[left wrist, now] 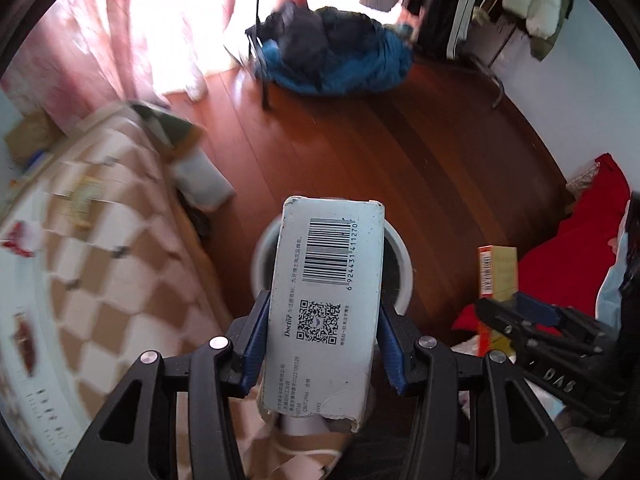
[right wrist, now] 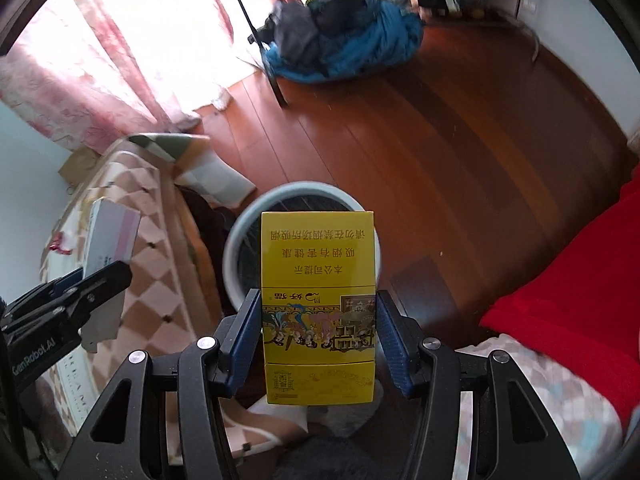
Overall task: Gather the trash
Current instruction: 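Carry the yellow box and barcode box over the white bin, then open both grippers to drop the boxes into the bin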
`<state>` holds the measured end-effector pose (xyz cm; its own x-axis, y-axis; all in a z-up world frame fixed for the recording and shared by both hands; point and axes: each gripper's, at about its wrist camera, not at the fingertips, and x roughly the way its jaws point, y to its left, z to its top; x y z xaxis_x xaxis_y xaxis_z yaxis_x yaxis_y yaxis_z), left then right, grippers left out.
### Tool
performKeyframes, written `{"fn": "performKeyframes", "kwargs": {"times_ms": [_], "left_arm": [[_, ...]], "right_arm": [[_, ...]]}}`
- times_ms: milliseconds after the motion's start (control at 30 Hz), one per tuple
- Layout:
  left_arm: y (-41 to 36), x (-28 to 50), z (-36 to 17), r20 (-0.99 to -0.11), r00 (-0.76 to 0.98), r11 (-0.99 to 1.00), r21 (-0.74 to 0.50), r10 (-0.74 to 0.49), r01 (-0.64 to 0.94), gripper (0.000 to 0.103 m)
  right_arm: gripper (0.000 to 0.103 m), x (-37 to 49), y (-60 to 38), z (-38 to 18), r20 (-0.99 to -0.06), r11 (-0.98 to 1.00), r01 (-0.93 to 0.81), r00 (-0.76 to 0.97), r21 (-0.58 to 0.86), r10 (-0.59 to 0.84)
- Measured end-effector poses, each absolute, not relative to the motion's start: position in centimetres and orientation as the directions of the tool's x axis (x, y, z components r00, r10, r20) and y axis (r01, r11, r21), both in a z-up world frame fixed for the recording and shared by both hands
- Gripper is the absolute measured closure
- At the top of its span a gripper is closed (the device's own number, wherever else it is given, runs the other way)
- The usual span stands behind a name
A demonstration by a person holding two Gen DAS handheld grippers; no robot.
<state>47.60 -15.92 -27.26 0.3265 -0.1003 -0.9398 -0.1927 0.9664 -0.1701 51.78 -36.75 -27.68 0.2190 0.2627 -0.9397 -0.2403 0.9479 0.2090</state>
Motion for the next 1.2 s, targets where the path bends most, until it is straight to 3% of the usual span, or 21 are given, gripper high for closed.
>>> {"fn": "performKeyframes", "kwargs": {"times_ms": [333, 400, 467, 533, 567, 600, 633, 667, 800, 867, 1200], "left_arm": [[-16.1, 54.3, -35.5, -0.969, 0.139, 0.943, -0.234, -0.206, -0.236, 0.047], [-15.6, 54.5, -35.9, -0.967, 0.131, 0.934, -0.245, -0.218, -0.259, 0.022], [-15.0, 54.4, -36.1, -0.968, 0.126, 0.927, -0.245, -0.217, -0.285, 0.01], [-14.4, 54.0, -36.2, -0.973, 0.124, 0.925, -0.225, -0.196, -0.306, 0.01], [-14.3, 53.8, -36.2, -0.975, 0.124, 0.926, -0.215, -0.185, -0.311, 0.01], [-14.1, 53.5, -36.1, -0.977, 0.128, 0.926, -0.205, -0.172, -0.318, 0.009], [-13.8, 53.1, -35.9, -0.979, 0.136, 0.928, -0.188, -0.151, -0.321, 0.009], [-13.5, 52.7, -35.7, -0.982, 0.143, 0.933, -0.162, -0.121, -0.321, 0.009], [-13.3, 51.1, -34.7, -0.985, 0.172, 0.947, -0.046, 0.01, -0.319, 0.009], [-13.3, 50.2, -34.4, -0.983, 0.179, 0.947, -0.013, 0.048, -0.321, 0.009], [-14.6, 47.3, -33.3, -0.979, 0.183, 0.952, 0.032, 0.092, -0.304, 0.009]], "right_arm": [[0.045, 57.3, -35.9, -37.9, -0.964, 0.95, -0.201, 0.063, 0.24, 0.257], [0.045, 57.5, -35.6, -38.9, -0.966, 0.949, -0.2, 0.041, 0.242, 0.255], [0.045, 58.0, -35.3, -40.4, -0.965, 0.946, -0.195, 0.005, 0.258, 0.264], [0.045, 58.7, -35.0, -41.7, -0.956, 0.941, -0.171, -0.031, 0.293, 0.292], [0.04, 58.9, -35.0, -42.4, -0.95, 0.937, -0.154, -0.052, 0.313, 0.309], [0.032, 59.1, -35.0, -43.0, -0.941, 0.931, -0.136, -0.078, 0.338, 0.33], [0.014, 59.0, -35.0, -43.3, -0.935, 0.928, -0.121, -0.092, 0.353, 0.344], [0.009, 59.0, -35.1, -43.5, -0.928, 0.924, -0.105, -0.102, 0.367, 0.357], [0.008, 58.4, -35.0, -43.4, -0.931, 0.925, -0.115, -0.105, 0.361, 0.35], [0.0, 57.9, -35.0, -43.0, -0.939, 0.932, -0.127, -0.102, 0.34, 0.329], [0.0, 54.6, -34.4, -38.6, -0.988, 0.954, -0.266, 0.022, 0.141, 0.152]]}}
